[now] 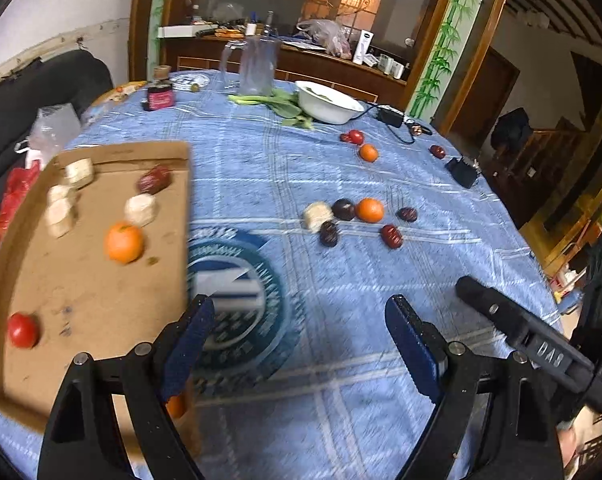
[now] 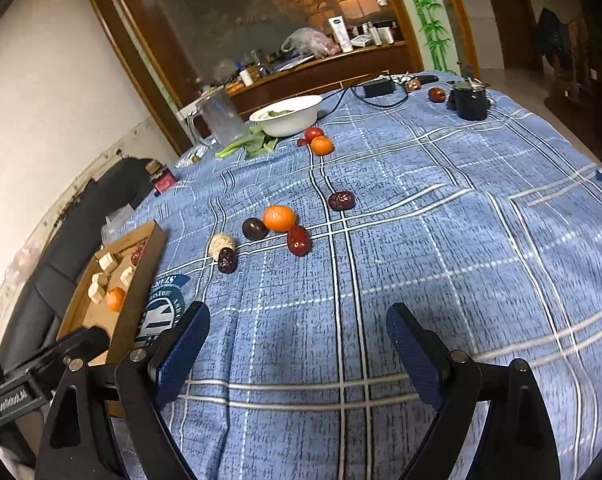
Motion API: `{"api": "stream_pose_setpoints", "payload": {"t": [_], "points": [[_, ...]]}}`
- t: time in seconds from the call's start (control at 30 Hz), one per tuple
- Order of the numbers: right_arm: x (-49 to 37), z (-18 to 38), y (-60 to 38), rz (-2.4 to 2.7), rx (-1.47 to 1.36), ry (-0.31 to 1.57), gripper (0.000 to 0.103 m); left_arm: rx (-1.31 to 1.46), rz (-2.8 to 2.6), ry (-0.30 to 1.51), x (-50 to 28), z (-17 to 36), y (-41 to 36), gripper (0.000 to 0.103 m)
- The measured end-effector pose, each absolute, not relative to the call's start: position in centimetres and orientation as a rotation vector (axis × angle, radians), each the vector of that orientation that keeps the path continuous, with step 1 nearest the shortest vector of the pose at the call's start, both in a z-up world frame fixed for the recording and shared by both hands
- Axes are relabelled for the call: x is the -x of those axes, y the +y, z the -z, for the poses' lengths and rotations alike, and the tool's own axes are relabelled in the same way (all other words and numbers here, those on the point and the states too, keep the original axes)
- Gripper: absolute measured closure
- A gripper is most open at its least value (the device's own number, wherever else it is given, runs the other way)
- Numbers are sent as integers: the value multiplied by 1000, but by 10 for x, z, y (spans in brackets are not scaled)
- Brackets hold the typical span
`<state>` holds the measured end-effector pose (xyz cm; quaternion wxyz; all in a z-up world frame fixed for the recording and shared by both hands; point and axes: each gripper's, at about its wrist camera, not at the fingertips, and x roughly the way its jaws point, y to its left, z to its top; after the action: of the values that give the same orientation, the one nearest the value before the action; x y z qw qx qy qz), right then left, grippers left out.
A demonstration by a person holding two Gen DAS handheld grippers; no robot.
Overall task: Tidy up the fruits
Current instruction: 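Move both tools back to the fruits on the cloth, then grasp another cork block with the left tool while the right tool grasps a red jujube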
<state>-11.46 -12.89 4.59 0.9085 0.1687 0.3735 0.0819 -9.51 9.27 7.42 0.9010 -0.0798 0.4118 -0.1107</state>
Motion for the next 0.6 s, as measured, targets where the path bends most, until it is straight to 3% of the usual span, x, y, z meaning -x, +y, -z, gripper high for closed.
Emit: {"api": "stream_pose_setpoints", "payload": {"t": [0.2, 0.3, 0.43, 0.6], "points": [[81, -48, -123, -163, -231, 802, 11, 169, 230, 891, 36, -61, 66, 16], [66, -43, -118, -154, -176, 828, 19, 193, 244, 940, 9, -46, 60, 17], [44, -35, -112, -149, -118, 862, 27, 267, 211, 981, -23, -29, 67, 26], [23, -31, -100, -159, -68, 879, 28, 260, 217, 1006, -41, -15, 64, 37]]}}
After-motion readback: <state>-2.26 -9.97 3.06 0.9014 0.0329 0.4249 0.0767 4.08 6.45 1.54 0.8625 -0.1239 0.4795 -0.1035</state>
